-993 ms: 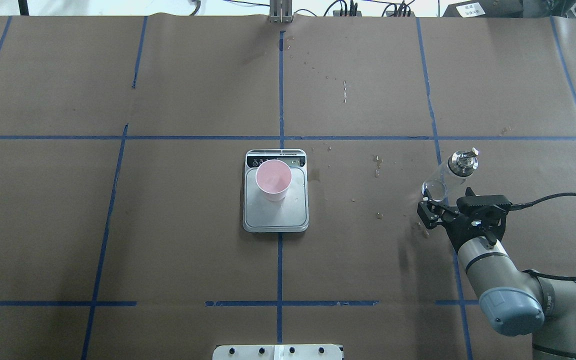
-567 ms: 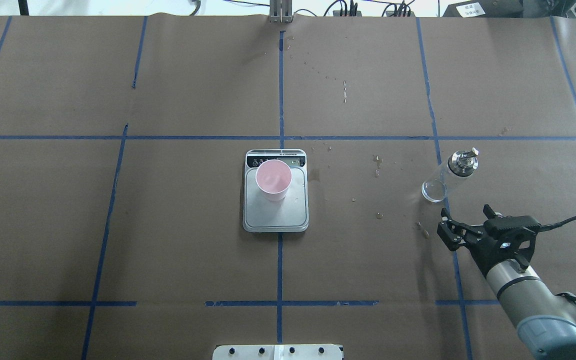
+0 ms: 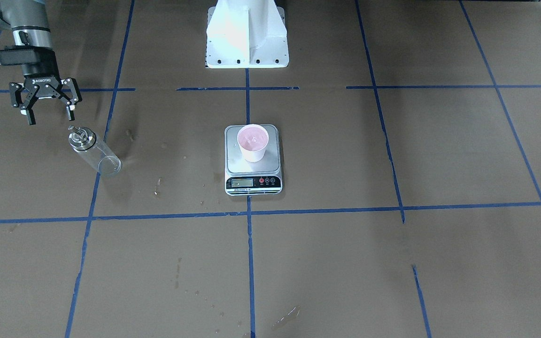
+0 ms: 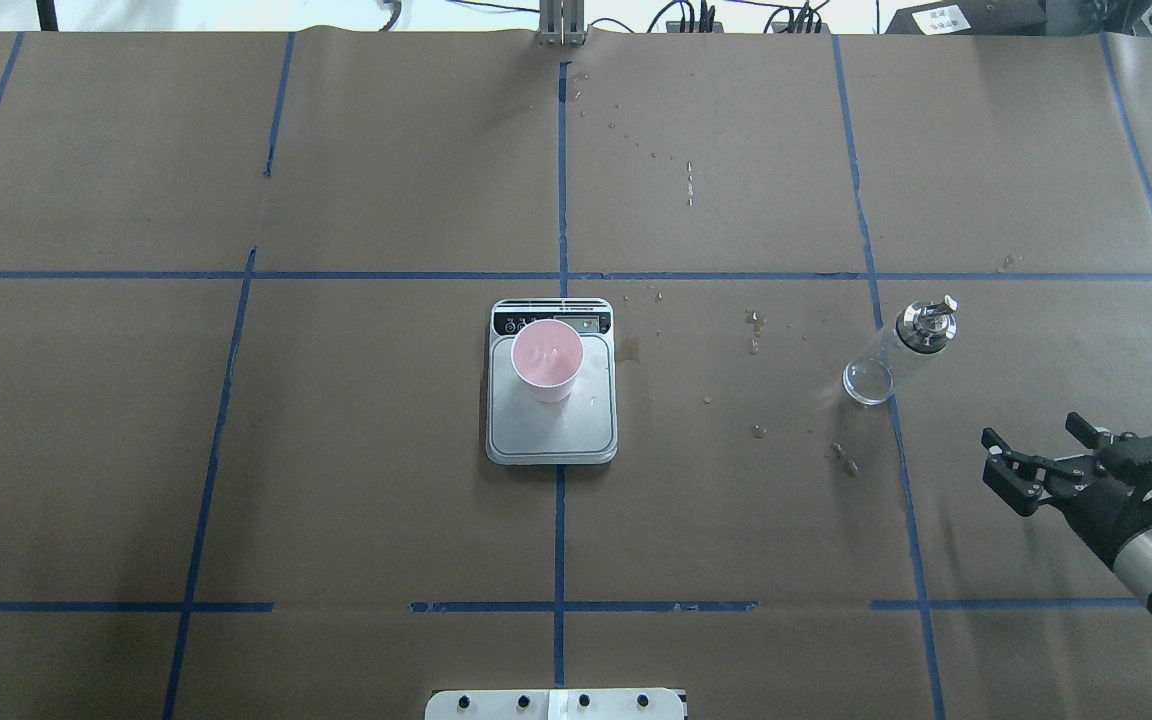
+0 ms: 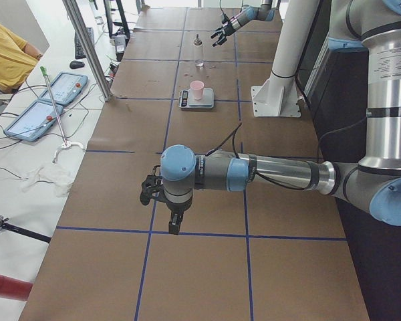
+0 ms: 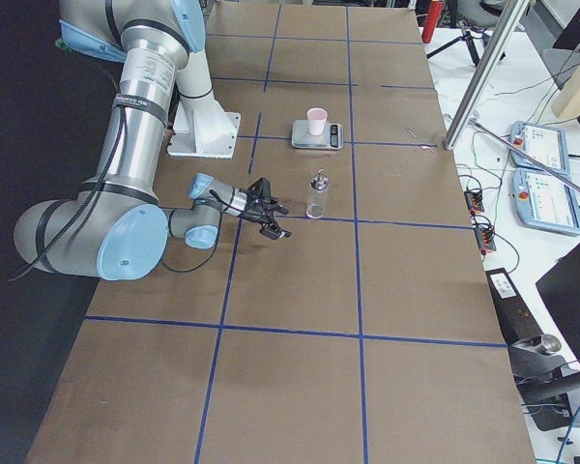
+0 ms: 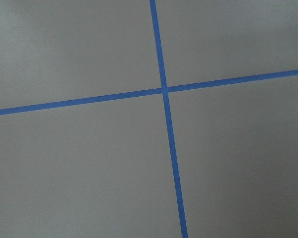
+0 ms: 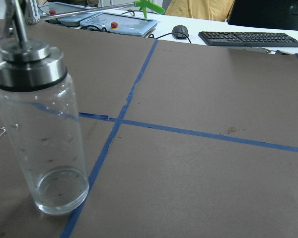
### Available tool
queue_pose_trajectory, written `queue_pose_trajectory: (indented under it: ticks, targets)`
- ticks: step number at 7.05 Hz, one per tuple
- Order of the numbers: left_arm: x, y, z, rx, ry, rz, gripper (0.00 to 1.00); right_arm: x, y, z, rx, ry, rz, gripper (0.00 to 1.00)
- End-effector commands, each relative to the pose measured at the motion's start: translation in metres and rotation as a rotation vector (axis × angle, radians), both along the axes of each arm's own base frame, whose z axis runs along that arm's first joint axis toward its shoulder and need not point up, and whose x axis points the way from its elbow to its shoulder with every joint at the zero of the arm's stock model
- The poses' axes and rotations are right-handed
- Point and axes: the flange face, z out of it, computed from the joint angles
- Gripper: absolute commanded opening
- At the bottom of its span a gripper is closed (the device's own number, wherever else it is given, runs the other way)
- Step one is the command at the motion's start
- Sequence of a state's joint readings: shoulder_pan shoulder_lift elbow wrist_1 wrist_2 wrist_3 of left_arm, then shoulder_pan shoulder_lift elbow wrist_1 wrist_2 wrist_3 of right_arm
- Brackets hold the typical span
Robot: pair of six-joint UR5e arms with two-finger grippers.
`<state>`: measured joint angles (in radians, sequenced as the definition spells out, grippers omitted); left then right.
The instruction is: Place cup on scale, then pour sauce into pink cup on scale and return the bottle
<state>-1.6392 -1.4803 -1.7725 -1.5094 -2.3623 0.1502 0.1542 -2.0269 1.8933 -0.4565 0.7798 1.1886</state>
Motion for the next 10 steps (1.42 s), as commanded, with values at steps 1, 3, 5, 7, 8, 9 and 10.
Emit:
queue_pose_trajectory:
  ticks: [1, 3, 5, 7, 8, 9, 10]
  targets:
    - [0.000, 0.000, 0.000, -0.001, 0.000, 0.001, 1.00, 0.045, -0.040, 0.008, -0.053, 0.069, -0.062, 1.00]
    - [0.000, 0.000, 0.001, -0.002, -0.001, 0.001, 1.00, 0.130, -0.084, 0.013, -0.137, 0.085, -0.161, 1.00]
    - [0.000, 0.000, 0.002, -0.004, -0.001, 0.002, 1.00, 0.237, -0.092, 0.017, -0.142, 0.056, -0.280, 1.00]
    - [0.000, 0.001, 0.003, -0.004, -0.001, 0.002, 1.00, 0.318, -0.093, 0.022, -0.165, 0.010, -0.339, 1.00]
    - [0.000, 0.000, 0.002, -0.003, -0.001, 0.002, 1.00, 0.357, -0.107, 0.018, -0.180, 0.020, -0.391, 1.00]
    - [0.000, 0.000, 0.003, -0.004, -0.001, 0.002, 1.00, 0.378, -0.124, 0.017, -0.188, 0.071, -0.436, 1.00]
    - [0.000, 0.001, 0.003, -0.004, 0.000, 0.002, 1.00, 0.393, -0.136, 0.021, -0.250, 0.096, -0.461, 1.00]
